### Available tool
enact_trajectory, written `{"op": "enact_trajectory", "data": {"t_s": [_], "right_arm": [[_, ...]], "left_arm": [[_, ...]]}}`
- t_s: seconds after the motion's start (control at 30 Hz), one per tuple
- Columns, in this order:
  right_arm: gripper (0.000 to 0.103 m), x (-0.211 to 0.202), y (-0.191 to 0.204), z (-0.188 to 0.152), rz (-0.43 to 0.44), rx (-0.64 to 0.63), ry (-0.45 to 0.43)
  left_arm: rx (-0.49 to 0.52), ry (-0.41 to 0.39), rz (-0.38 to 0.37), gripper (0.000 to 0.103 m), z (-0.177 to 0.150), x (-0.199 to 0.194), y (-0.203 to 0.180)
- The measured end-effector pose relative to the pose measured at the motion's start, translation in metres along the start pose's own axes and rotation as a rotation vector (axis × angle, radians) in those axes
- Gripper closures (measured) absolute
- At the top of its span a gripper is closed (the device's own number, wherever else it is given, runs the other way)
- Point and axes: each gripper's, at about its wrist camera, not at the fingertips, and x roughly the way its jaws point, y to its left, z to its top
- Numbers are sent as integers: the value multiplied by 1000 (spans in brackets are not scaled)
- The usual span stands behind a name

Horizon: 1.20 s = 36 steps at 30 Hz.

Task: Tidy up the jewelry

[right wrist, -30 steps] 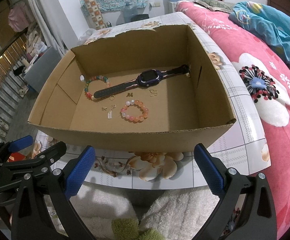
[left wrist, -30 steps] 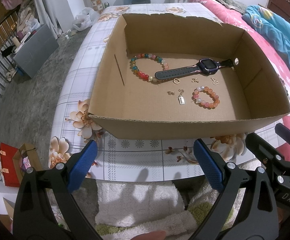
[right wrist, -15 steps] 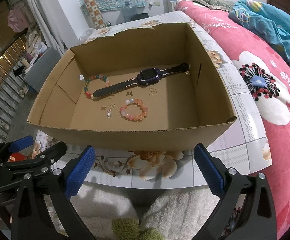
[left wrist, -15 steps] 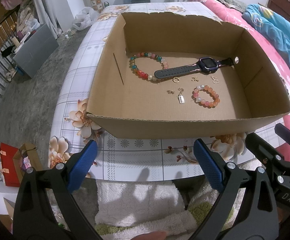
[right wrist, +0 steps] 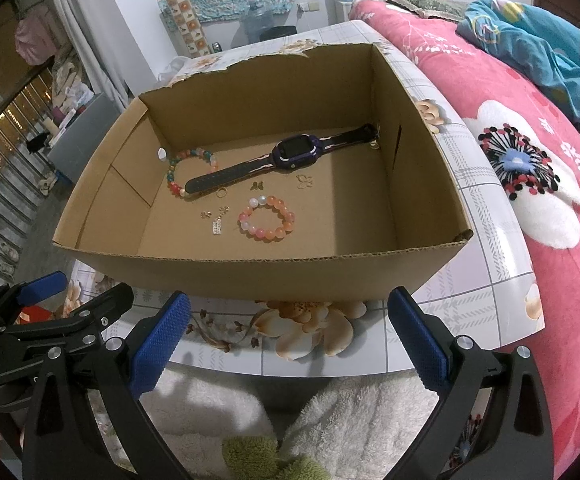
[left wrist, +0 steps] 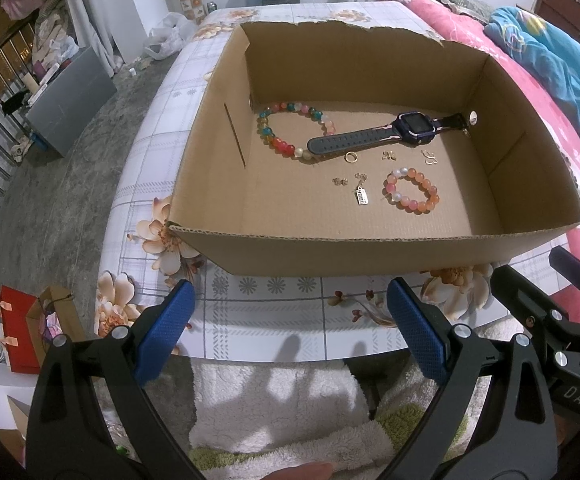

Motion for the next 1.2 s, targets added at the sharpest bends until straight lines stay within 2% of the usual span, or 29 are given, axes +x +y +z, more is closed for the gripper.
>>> {"op": "enact_trajectory", "data": {"t_s": [1.2], "right_arm": [[7,2,0,-2,2,3,2]], "left_arm": [[1,0,1,10,0,1,-1]]}}
